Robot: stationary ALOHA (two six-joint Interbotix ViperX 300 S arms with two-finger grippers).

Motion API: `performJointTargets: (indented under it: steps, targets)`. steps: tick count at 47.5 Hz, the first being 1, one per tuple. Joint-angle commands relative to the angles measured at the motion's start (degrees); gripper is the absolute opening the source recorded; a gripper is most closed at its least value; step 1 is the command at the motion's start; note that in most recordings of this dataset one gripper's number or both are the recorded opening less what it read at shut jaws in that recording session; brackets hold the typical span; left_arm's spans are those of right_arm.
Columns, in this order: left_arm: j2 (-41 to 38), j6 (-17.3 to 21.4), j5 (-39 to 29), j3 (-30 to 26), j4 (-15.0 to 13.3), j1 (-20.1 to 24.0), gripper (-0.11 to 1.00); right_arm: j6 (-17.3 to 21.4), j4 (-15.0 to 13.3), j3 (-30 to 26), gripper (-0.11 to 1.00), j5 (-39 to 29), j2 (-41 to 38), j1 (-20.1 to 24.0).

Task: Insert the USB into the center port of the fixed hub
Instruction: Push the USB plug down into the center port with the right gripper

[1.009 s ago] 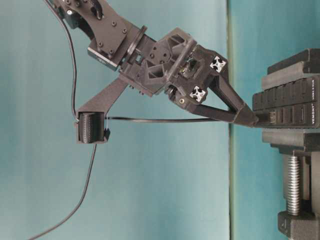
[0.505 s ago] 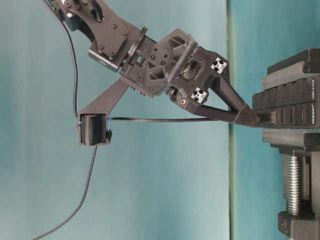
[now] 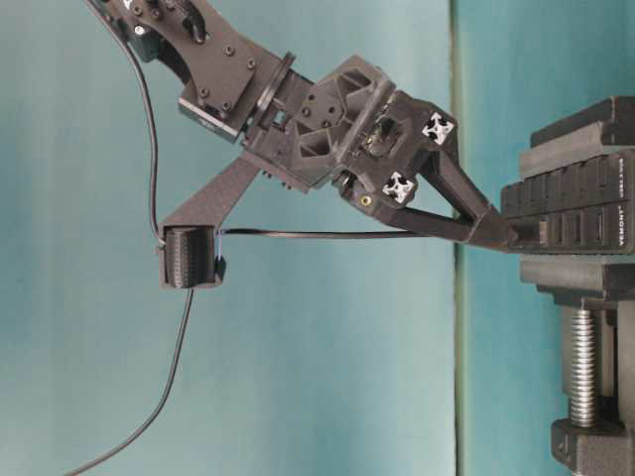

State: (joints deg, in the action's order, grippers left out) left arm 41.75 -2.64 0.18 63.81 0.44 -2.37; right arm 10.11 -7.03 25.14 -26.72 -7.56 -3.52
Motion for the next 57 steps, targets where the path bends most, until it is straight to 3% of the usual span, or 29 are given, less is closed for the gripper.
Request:
performJointTargets:
  steps: [1, 46, 57]
  targets:
    - [0.09, -0.09, 0.62, -0.62, 0.09, 0.00, 0.00, 0.09, 0.62, 0.97, 0.08, -1.32, -0.88, 1.05]
    - [-0.18, -0.09, 0.62, -0.79, 0.00, 0.00, 0.00, 0.35, 0.53, 0.44, 0.09, -1.05, -0.18, 0.97]
    - [-0.18, -0.09, 0.70, -0.79, 0.09, 0.00, 0.00, 0.09, 0.44, 0.35, 0.15, -0.79, 0.35, 0.88]
